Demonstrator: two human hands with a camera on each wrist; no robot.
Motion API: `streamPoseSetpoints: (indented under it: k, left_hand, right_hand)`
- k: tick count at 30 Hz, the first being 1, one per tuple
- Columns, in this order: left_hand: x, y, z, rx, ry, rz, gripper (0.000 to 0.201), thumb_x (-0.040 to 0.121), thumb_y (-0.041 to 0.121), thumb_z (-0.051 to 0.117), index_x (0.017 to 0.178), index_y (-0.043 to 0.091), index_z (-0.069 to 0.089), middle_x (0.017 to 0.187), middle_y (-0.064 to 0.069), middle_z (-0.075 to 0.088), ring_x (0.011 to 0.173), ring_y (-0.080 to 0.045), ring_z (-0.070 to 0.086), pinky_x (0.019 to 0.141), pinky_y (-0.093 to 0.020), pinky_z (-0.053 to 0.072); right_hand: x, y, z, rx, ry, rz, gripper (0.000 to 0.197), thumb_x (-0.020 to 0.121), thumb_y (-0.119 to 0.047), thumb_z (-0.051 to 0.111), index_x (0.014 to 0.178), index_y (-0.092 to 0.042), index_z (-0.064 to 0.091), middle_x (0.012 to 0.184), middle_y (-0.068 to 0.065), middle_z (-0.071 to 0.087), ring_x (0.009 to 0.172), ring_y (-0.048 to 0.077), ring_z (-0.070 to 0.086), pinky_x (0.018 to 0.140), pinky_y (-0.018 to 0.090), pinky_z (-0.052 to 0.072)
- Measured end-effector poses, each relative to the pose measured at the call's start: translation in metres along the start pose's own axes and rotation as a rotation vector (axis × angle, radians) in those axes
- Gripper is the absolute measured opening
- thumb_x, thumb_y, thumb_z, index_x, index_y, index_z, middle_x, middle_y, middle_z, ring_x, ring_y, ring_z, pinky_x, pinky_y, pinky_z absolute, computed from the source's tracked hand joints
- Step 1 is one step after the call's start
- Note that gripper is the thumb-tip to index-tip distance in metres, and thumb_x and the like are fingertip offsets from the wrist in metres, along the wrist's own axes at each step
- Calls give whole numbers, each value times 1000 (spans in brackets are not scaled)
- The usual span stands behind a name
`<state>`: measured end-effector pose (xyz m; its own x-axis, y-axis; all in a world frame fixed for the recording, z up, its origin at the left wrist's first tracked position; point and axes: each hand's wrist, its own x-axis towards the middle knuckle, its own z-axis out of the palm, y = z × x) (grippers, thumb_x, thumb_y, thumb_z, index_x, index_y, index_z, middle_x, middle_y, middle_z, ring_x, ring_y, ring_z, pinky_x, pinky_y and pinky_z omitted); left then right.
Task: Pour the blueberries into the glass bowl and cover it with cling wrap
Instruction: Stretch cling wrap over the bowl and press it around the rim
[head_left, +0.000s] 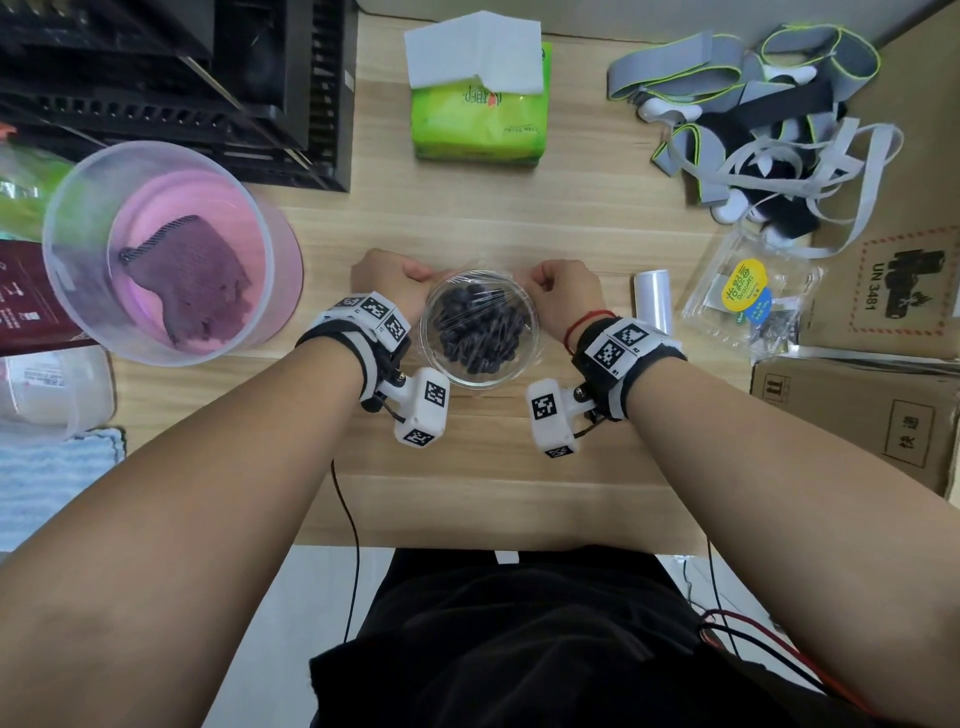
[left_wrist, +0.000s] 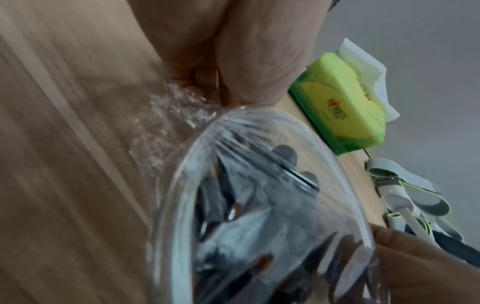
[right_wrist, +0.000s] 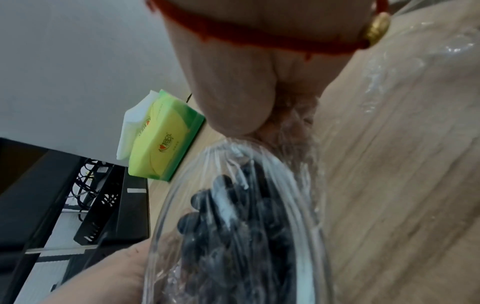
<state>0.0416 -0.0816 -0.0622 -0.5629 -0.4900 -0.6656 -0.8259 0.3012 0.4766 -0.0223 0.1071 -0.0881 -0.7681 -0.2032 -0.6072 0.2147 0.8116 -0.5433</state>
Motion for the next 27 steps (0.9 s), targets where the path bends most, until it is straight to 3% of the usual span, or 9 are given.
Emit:
streamPoseSetpoints:
  k: [3, 5, 7, 9, 11, 14, 20, 24, 27]
  left_hand:
    - [1, 0, -3, 41, -34, 60, 28, 86, 38, 73, 100, 15, 79, 100, -2, 77, 85, -13, 65, 80, -20, 46]
    - [2, 1, -4, 72, -74, 101, 40, 93, 50, 58, 96, 16, 79, 94, -5, 77, 85, -21, 68, 80, -30, 51]
    - [4, 4, -3, 67, -111, 139, 46, 96, 55, 50, 98, 18, 78, 94, -3, 76, 91, -22, 68, 86, -34, 52]
    - [5, 7, -1, 19, -164, 178, 40, 93, 56, 56, 102, 23, 76, 101, 5, 74, 98, -16, 67, 92, -31, 50]
    - [5, 9, 2, 9, -206, 210, 34, 91, 49, 62, 107, 22, 75, 105, 7, 74, 101, -13, 66, 95, -30, 50]
    - [9, 6, 8, -25, -178, 213, 30, 90, 45, 66, 102, 19, 77, 95, 5, 75, 95, -14, 68, 89, -29, 52]
    - [15, 5, 14, -58, -110, 275, 18, 91, 36, 67, 85, 19, 71, 80, 1, 70, 76, -16, 62, 76, -29, 50]
    - [12, 12, 17, -32, -65, 337, 18, 93, 33, 65, 81, 20, 66, 78, 1, 66, 69, -12, 55, 63, -21, 40]
    - [12, 12, 20, -10, -66, 348, 16, 94, 33, 63, 83, 21, 66, 79, 4, 65, 72, -11, 55, 65, -23, 39]
  right_hand:
    - [-2, 4, -1, -3, -20, -26, 35, 97, -37, 56, 87, -6, 70, 78, 3, 65, 75, 18, 57, 72, 28, 46]
    - [-1, 2, -4, 61, -74, -32, 47, 99, -45, 46, 86, -7, 69, 76, 4, 65, 73, 19, 57, 74, 33, 48]
    - [0, -9, -8, 134, -127, -64, 50, 101, -50, 39, 93, -13, 72, 86, 1, 70, 81, 18, 63, 80, 34, 49]
    - [2, -22, -12, 134, -185, -124, 47, 98, -52, 45, 101, -15, 73, 94, 2, 73, 88, 17, 65, 83, 32, 50]
    - [5, -30, -14, 104, -220, -151, 36, 92, -47, 60, 94, -13, 72, 86, 0, 71, 78, 12, 64, 76, 29, 51]
    - [12, -34, -12, 65, -191, -156, 23, 86, -37, 72, 86, -14, 70, 74, -4, 66, 64, 6, 56, 64, 22, 47]
    - [14, -33, -12, -29, -104, -184, 21, 86, -39, 72, 80, -20, 67, 74, -4, 64, 70, 10, 57, 62, 21, 43]
    - [16, -33, -10, 29, -55, -137, 20, 88, -37, 70, 75, -23, 64, 77, 0, 71, 76, 17, 68, 73, 29, 56]
    - [16, -32, -6, 52, -28, -116, 19, 88, -36, 70, 76, -22, 66, 76, 1, 73, 77, 19, 70, 75, 34, 59]
